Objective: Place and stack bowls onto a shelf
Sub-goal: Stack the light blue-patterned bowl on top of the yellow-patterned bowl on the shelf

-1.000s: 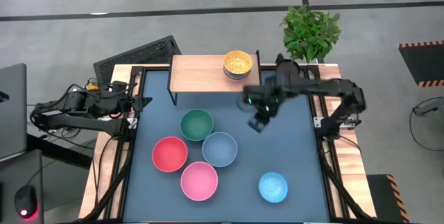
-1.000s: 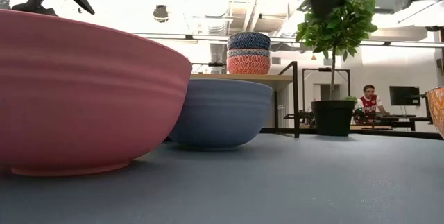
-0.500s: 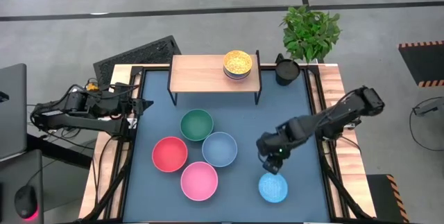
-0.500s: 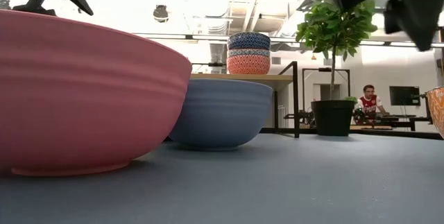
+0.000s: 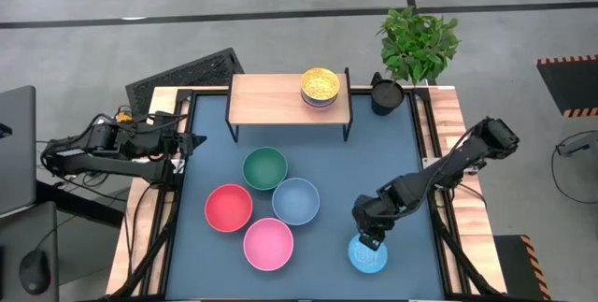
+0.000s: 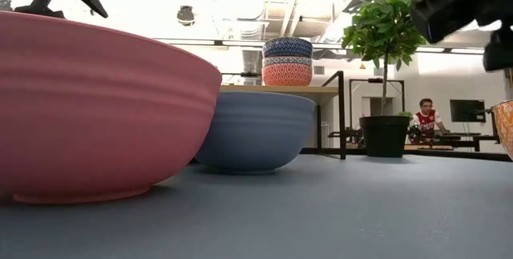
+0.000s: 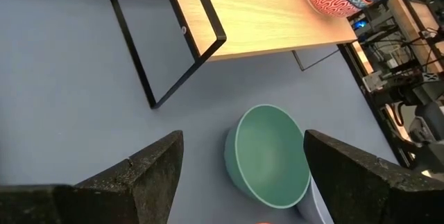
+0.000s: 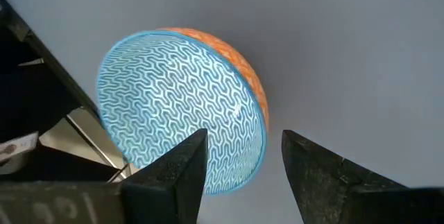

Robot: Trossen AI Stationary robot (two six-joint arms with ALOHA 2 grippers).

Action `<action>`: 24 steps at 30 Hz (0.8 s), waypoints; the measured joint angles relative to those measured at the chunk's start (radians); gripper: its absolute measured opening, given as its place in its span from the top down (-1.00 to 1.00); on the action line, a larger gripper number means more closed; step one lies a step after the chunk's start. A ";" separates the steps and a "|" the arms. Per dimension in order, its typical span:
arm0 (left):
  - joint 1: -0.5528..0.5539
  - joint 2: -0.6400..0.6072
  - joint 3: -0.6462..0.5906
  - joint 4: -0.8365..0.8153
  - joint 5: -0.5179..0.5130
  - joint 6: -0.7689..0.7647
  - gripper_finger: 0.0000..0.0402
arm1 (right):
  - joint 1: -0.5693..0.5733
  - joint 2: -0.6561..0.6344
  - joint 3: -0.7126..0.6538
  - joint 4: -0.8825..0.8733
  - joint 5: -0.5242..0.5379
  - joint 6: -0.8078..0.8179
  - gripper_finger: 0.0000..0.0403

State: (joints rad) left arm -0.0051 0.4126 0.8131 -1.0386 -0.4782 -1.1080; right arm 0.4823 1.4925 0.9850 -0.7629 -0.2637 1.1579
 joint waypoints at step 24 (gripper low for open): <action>0.000 0.000 0.000 -0.003 -0.018 0.004 -0.41 | 0.009 0.002 -0.157 0.170 0.009 0.022 0.85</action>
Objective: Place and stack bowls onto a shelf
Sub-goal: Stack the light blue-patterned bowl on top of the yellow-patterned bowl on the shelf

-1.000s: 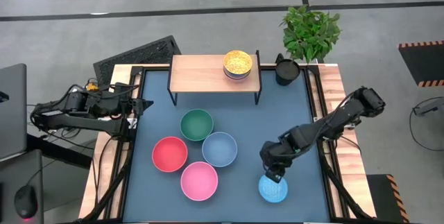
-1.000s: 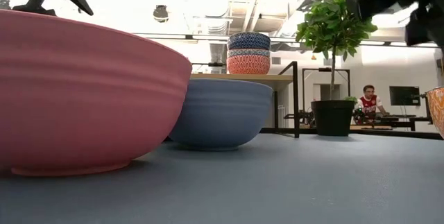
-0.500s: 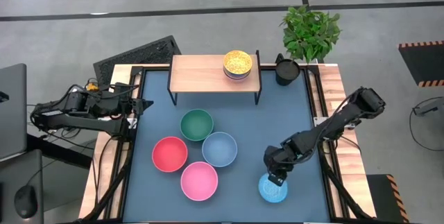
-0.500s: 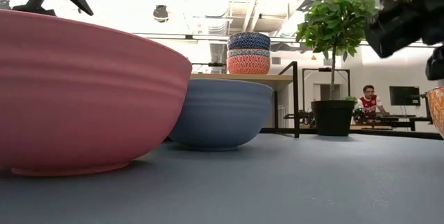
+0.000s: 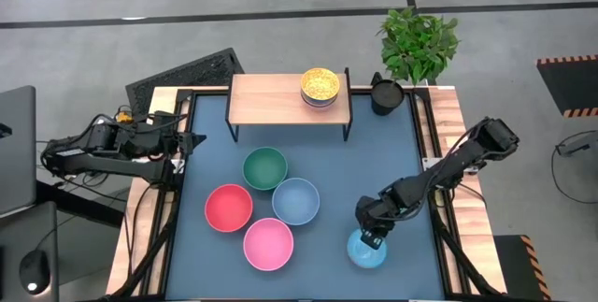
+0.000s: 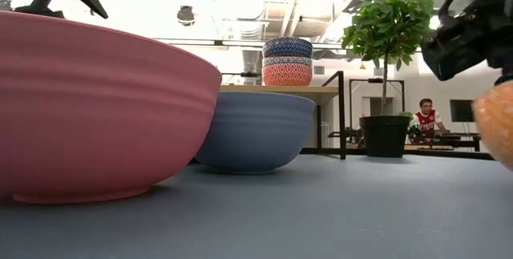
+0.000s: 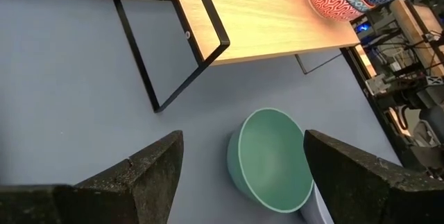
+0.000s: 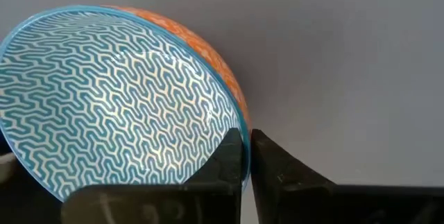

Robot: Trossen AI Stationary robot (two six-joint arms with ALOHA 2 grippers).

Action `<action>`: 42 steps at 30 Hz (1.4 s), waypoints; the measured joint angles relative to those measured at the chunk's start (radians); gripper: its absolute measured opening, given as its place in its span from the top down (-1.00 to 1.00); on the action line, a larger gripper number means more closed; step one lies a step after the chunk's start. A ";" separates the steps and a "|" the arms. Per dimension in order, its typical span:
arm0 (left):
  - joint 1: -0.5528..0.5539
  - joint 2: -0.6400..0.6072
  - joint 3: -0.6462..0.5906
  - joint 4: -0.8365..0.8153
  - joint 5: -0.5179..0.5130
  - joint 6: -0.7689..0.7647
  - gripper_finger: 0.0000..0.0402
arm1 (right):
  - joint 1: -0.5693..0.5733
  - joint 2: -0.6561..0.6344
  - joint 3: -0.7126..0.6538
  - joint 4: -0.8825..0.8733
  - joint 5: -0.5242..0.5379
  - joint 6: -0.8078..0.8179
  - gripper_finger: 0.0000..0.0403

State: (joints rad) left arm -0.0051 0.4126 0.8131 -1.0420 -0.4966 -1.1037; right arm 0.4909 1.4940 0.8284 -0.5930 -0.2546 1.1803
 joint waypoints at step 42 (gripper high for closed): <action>0.000 0.000 0.000 0.000 0.001 0.018 -0.41 | -1.059 0.389 1.481 -0.835 0.122 -0.716 0.85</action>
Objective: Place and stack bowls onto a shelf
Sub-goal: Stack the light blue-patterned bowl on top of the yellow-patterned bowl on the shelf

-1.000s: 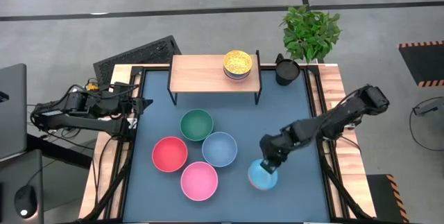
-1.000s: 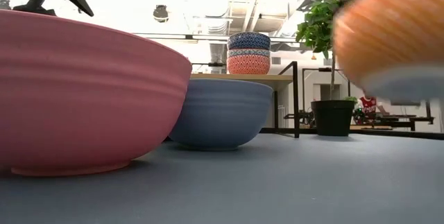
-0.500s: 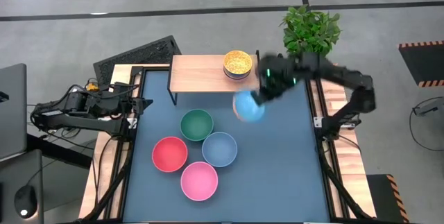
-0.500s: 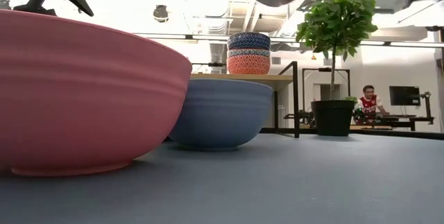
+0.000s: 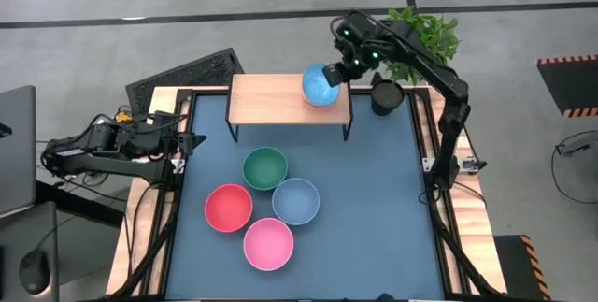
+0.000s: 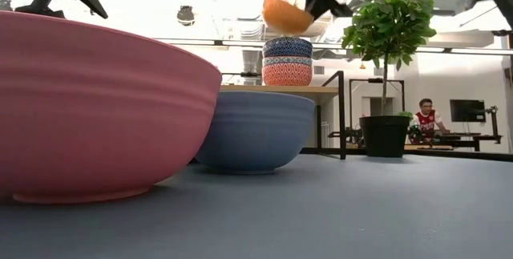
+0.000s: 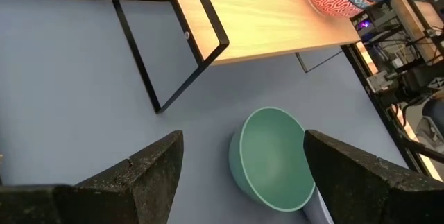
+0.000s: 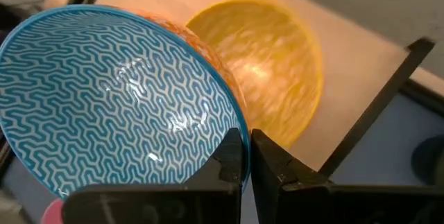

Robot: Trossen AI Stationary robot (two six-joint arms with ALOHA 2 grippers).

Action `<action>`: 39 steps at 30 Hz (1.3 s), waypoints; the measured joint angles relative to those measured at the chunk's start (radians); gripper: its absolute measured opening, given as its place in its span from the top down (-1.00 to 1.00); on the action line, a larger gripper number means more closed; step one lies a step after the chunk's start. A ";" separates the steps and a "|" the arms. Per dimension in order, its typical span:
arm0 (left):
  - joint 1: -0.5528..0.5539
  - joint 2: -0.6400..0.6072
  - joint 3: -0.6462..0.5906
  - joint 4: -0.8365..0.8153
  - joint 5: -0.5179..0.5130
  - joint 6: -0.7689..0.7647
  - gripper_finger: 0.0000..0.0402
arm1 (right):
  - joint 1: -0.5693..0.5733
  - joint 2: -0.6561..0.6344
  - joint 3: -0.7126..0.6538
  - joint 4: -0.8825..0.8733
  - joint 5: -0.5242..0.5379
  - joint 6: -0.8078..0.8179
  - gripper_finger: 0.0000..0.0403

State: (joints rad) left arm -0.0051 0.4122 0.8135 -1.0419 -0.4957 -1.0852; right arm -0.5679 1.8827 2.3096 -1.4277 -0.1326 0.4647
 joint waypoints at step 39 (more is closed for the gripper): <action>0.000 0.000 0.000 0.000 -0.069 -0.025 -0.41 | -0.128 0.057 -0.005 -0.016 -0.061 -0.073 0.82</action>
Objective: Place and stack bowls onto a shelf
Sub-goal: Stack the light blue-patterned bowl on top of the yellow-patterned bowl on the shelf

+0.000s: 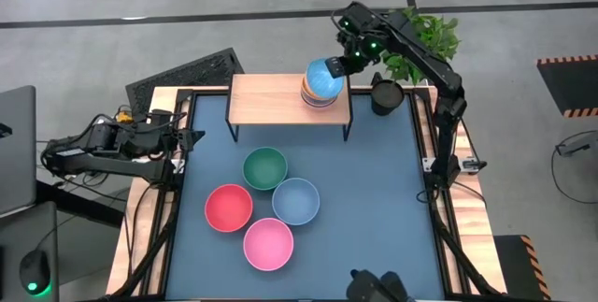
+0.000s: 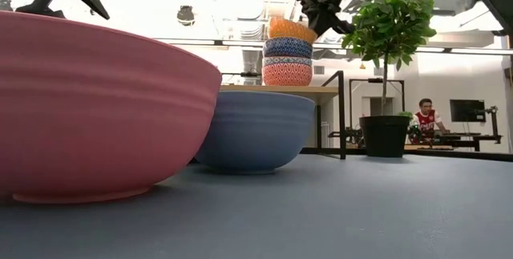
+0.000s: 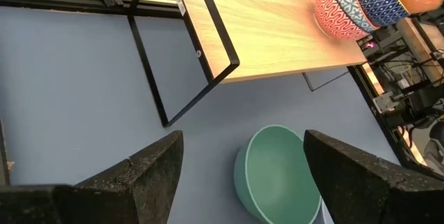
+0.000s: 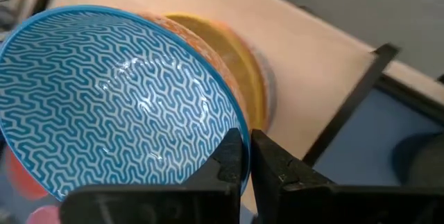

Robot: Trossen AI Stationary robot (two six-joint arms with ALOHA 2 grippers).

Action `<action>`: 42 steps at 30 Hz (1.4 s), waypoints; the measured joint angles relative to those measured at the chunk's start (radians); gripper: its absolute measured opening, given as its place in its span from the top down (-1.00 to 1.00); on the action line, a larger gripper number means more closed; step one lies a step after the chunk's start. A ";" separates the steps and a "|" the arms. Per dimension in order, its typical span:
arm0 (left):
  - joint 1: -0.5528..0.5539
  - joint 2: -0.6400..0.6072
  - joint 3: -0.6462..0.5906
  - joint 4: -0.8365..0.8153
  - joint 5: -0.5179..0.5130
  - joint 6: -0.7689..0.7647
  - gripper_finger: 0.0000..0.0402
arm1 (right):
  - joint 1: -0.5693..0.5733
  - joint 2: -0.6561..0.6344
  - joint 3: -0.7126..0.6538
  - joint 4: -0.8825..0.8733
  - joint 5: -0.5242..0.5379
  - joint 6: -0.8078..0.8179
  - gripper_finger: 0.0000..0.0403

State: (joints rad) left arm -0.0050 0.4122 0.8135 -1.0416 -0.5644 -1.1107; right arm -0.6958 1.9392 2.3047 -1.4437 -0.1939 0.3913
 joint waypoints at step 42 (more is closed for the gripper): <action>0.000 0.000 0.000 0.000 0.000 0.007 -0.41 | -0.041 -0.001 0.002 0.078 -0.071 -0.074 0.17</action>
State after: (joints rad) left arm -0.0051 0.4122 0.8135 -1.0416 -0.5640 -1.1035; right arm -0.7364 1.9385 2.3062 -1.3656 -0.2646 0.3176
